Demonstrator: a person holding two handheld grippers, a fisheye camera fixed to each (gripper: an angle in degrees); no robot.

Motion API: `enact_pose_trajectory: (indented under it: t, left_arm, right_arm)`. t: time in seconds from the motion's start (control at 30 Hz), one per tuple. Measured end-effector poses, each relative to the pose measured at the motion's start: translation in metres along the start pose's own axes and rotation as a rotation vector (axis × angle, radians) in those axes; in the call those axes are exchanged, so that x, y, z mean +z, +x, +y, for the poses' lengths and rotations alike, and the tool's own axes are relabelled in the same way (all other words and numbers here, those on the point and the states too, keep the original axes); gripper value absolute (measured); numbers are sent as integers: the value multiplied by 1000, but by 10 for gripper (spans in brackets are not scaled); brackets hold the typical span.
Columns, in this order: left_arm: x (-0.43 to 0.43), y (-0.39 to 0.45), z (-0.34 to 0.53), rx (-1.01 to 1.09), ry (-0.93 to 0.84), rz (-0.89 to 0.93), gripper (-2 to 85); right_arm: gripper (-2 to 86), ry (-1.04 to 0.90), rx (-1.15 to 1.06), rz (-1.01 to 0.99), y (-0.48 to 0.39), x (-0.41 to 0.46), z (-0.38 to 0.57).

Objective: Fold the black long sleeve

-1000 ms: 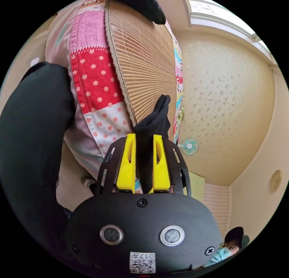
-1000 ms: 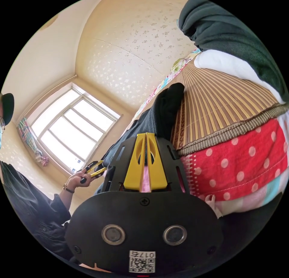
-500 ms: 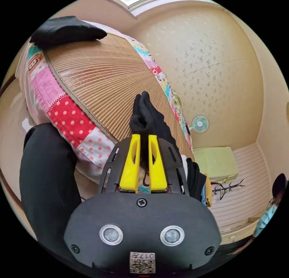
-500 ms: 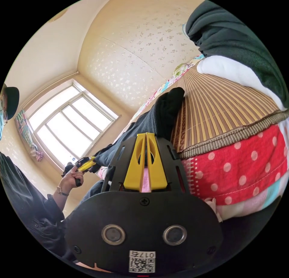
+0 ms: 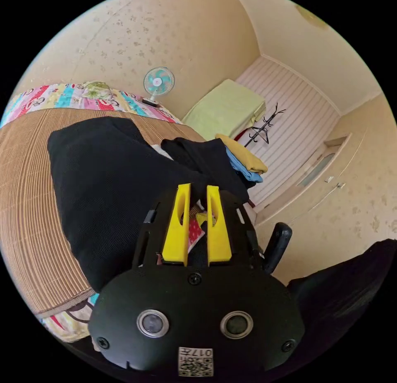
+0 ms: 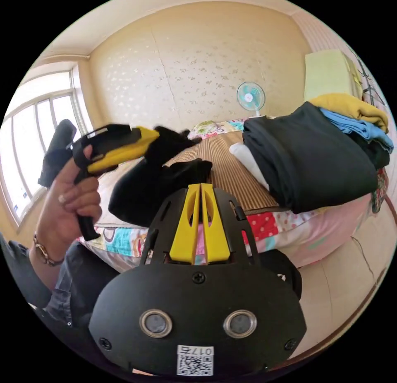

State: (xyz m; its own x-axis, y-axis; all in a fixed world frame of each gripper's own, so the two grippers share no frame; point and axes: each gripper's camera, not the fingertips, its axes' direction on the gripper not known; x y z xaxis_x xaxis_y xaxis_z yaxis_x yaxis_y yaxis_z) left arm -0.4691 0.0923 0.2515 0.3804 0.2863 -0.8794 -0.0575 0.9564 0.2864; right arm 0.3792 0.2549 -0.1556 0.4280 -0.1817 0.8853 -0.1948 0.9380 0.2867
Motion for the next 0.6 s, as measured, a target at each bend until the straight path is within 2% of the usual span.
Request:
enact_pose_trajectory:
  t: [0.07,0.17,0.27,0.33,0.37,0.43,0.5,0.6]
  left_arm:
    - [7,-2,9,25,-76,63,74]
    - [-27,-10,28,26,3,64,96]
    - [-88,-27,52,-74,208,-113,108]
    - [-121,-54,71,-247,334,-284,138]
    - [-123,-61,72,-269,327,-291,145]
    - [-99,-91,58,-297,55,-258,165]
    - [-76,-110,56,-351,-91,-191,164]
    - [-77,-129,73,-436,-7,-19,134]
  right_arm:
    - [14,-40,48,-51,13,-2,-9]
    - [34,-75,109,-136,30,-1,-25]
    - [74,-60,159,-216,39,5,-43]
    - [99,-113,218,-281,48,23,-56]
    - [103,-126,252,-292,52,27,-57]
    - [119,-82,443,-310,72,29,-50]
    - [127,-102,511,-297,85,28,-45]
    - [143,-223,536,-289,103,32,-40]
